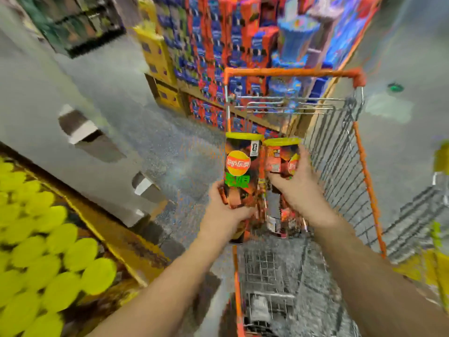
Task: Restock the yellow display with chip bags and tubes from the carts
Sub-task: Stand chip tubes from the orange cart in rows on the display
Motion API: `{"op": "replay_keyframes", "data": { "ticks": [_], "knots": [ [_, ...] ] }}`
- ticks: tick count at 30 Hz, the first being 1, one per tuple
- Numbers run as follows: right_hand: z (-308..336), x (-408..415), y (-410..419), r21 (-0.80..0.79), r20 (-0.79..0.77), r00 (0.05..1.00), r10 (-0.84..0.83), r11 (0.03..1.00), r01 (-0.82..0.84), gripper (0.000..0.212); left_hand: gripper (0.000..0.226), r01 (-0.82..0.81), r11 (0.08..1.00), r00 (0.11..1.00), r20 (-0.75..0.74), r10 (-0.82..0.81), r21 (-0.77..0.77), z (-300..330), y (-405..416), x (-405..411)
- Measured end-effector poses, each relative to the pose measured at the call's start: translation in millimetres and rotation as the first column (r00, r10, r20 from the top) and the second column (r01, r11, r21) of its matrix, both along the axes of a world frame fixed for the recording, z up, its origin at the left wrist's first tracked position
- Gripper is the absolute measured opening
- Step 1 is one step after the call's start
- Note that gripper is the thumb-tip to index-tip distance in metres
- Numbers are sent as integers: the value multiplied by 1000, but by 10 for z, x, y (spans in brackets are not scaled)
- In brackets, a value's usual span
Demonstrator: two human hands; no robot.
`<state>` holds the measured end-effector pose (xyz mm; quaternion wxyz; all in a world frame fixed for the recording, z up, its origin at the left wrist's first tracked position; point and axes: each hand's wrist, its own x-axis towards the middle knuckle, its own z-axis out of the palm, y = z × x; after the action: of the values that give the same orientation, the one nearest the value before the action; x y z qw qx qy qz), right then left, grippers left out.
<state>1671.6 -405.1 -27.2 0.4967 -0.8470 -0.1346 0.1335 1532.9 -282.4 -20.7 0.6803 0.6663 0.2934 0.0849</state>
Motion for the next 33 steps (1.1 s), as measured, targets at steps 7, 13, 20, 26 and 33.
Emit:
{"op": "replay_keyframes", "data": {
  "ticks": [7, 13, 20, 26, 33],
  "knots": [
    [631, -1226, 737, 137, -8, 959, 284, 950, -280, 103, 88, -128, 988, 989, 90, 121, 82, 393, 609, -1402],
    [736, -2198, 1353, 223, -23, 872, 489, 853, -473, 101, 102, -383, 921, 916, 158, 369, 67, 420, 985, -2519],
    [608, -2973, 1779, 255, -29, 712, 701, 694, -673, 65, 98, -582, 811, 809, 145, 569, 65, 296, 1117, -3393],
    [446, -3231, 1949, 197, 11, 625, 781, 611, -767, 66, 93, -683, 730, 725, 135, 675, 21, 125, 1117, -3860],
    [-13, -3299, 1913, 98, -15, 606, 795, 605, -790, 85, 82, -702, 706, 711, 40, 702, 95, -285, 1097, -4123]
  ]
}}
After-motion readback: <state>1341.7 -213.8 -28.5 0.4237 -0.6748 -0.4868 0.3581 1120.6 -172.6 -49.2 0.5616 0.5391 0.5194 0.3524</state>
